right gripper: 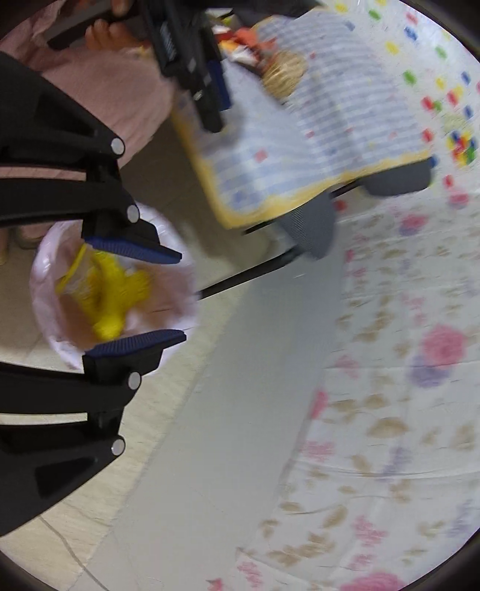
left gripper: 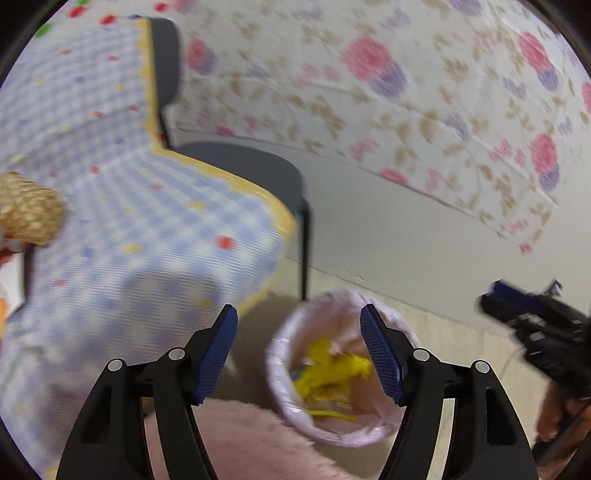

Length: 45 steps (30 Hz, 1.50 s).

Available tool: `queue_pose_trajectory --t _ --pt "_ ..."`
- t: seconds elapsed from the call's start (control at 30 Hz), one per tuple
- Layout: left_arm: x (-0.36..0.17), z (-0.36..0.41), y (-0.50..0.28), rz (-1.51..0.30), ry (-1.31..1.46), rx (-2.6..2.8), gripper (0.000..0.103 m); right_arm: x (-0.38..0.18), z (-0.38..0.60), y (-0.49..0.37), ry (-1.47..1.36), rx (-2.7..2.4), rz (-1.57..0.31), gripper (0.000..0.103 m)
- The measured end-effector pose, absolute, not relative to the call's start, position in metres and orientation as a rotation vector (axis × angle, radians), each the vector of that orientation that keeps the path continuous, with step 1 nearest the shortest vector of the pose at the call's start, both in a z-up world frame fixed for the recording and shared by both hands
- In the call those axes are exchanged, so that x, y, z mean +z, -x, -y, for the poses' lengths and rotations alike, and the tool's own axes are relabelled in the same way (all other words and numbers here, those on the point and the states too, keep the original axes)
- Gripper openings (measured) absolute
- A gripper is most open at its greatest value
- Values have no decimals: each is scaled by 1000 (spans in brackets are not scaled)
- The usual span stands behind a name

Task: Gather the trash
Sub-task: 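Carry both items over the pink-lined bin and open both tools to drop them, then move both tools back over the trash on the chair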

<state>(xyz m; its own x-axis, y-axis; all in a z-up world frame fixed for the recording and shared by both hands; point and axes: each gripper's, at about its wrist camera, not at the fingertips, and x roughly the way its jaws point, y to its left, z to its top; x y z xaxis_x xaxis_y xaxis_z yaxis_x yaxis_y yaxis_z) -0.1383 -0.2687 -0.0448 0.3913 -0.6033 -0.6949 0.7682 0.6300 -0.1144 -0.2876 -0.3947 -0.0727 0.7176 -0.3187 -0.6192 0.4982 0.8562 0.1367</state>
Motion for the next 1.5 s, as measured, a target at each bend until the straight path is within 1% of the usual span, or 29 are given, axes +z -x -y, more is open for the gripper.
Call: queue_pose_trajectory --t 0.07,0.27,0.43,0.77,0.97,1.0,1.03,1.07,1.27,1.43,1.5 --pt "-31 255 134 -745 -229 -835 69 -53 382 285 -280 -415 -568 37" --pt "4 196 117 -656 -186 -668 70 -30 351 251 -222 -283 -545 37" --pt "15 140 100 -641 -139 -523 70 -17 321 210 -198 -161 -568 37" --pt "32 37 56 -613 -64 -242 70 11 260 138 -130 9 -552 38" --pt "36 -3 35 -617 -47 -147 70 14 231 97 -104 93 -570 47" --pt "36 -8 31 -621 -48 -129 72 14 227 89 -103 107 -574 49" --pt "36 -12 29 -623 -48 -117 75 14 223 84 -103 119 -578 50" --pt "35 -16 26 -624 -48 -104 81 14 219 76 -101 133 -581 51" --pt "34 -37 7 -641 -47 -48 82 10 194 30 -84 188 -603 53" --pt "30 -52 -9 -659 -37 0 84 7 173 -6 -66 230 -618 64" --pt "26 -58 -19 -673 -35 25 84 6 162 -22 -52 252 -625 64"
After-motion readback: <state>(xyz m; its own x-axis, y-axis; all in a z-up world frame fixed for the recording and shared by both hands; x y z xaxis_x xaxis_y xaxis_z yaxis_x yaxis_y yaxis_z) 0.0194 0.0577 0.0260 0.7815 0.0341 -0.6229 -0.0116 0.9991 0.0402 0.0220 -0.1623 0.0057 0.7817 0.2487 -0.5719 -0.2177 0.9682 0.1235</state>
